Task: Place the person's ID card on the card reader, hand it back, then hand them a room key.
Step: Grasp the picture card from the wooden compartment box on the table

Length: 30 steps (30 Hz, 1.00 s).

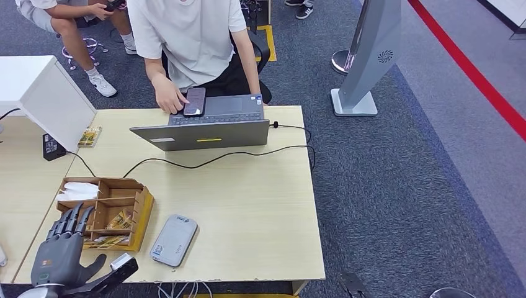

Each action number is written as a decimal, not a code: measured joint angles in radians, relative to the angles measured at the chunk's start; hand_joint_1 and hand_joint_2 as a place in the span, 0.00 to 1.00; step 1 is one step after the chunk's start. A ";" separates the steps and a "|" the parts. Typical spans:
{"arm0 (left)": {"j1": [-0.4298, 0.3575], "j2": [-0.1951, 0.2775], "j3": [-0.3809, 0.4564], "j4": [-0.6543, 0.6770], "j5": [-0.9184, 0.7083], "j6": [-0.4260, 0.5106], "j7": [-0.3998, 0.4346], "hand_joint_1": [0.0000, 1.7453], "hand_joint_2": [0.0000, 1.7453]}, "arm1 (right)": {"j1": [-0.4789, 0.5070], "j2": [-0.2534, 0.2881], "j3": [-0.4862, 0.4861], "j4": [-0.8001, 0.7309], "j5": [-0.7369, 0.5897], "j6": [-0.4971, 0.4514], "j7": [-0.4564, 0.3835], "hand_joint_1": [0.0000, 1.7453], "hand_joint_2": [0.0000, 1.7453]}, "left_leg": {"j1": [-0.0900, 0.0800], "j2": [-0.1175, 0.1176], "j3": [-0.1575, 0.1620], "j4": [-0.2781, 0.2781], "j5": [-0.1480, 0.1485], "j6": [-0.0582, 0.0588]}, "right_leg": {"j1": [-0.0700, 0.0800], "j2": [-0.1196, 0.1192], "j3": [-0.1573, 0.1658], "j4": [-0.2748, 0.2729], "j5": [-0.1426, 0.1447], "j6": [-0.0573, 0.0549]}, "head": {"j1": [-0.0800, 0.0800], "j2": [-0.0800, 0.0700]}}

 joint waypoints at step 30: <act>0.000 0.004 0.015 0.002 0.080 -0.052 -0.033 1.00 1.00 | 0.000 -0.061 0.079 -0.005 -0.084 -0.070 0.000 0.00 1.00 | 0.000 0.000 0.000 0.000 0.000 0.000 | 0.000 0.000 0.000 0.000 0.000 0.000 | 0.000 0.000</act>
